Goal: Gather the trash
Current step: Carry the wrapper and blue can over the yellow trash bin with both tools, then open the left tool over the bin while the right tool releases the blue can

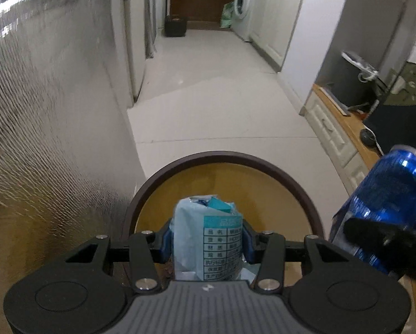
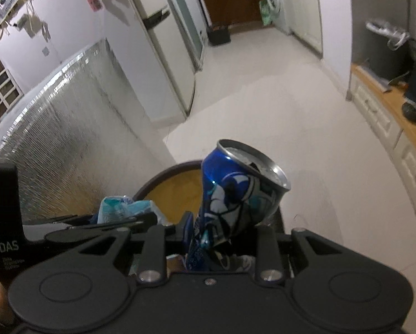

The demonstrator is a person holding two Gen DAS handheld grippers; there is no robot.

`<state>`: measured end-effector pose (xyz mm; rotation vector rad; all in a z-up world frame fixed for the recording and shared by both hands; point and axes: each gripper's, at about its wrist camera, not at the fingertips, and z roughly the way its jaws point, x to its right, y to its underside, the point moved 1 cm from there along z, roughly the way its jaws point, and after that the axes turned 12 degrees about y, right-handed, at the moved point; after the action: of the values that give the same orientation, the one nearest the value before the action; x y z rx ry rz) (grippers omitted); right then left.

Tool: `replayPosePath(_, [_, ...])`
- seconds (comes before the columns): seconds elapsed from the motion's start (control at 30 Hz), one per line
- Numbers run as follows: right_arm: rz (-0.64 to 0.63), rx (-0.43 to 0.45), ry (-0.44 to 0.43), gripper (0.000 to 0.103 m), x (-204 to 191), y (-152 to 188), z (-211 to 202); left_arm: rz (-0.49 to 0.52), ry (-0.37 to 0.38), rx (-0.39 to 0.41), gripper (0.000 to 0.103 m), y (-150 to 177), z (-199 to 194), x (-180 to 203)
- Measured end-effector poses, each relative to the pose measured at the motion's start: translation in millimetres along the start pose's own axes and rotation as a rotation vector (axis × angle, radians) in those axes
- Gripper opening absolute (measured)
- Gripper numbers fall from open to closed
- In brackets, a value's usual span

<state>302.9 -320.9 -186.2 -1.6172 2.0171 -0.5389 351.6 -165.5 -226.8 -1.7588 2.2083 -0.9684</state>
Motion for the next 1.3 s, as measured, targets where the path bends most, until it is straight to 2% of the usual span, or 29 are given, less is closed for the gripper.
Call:
replayPosePath(0.3, [-0.043, -0.149, 0.01, 0.029, -21, -6, 69, -0.042, -0.008, -0.045, 0.048, -6, 42, -20])
replayPosePath(0.47, [-0.072, -0.199, 0.044, 0.034, -27, -7, 93, -0.075, -0.001, -0.059, 0.048, -5, 54, -31])
replayPosePath(0.5, [-0.078, -0.204, 0.052, 0.038, -29, -8, 96, -0.075, -0.006, -0.061, 0.048, -5, 55, -33])
replayPosePath(0.57, [-0.09, -0.217, 0.052, 0.052, -30, -7, 99, -0.073, -0.013, -0.07, 0.048, -5, 60, -33])
replayPosePath(0.63, [-0.111, -0.224, 0.056, 0.058, -30, -6, 100, -0.067, -0.013, -0.082, 0.048, -4, 64, -32])
replayPosePath(0.8, [-0.147, -0.24, 0.047, 0.059, -28, -9, 97, -0.029, 0.002, -0.128, 0.049, 1, 69, -26])
replayPosePath(0.97, [-0.137, -0.234, 0.053, 0.06, -19, -8, 88, -0.002, 0.069, -0.166, 0.052, 7, 69, -17])
replayPosePath(1.07, [-0.091, -0.218, 0.047, 0.06, -10, -9, 80, 0.001, 0.093, -0.193, 0.062, 12, 70, -13])
replayPosePath(1.13, [-0.078, -0.213, 0.047, 0.061, -7, -10, 77, 0.008, 0.092, -0.217, 0.075, 17, 70, -9])
replayPosePath(1.3, [-0.082, -0.216, 0.053, 0.062, -5, -8, 73, 0.001, 0.078, -0.25, 0.092, 25, 62, -1])
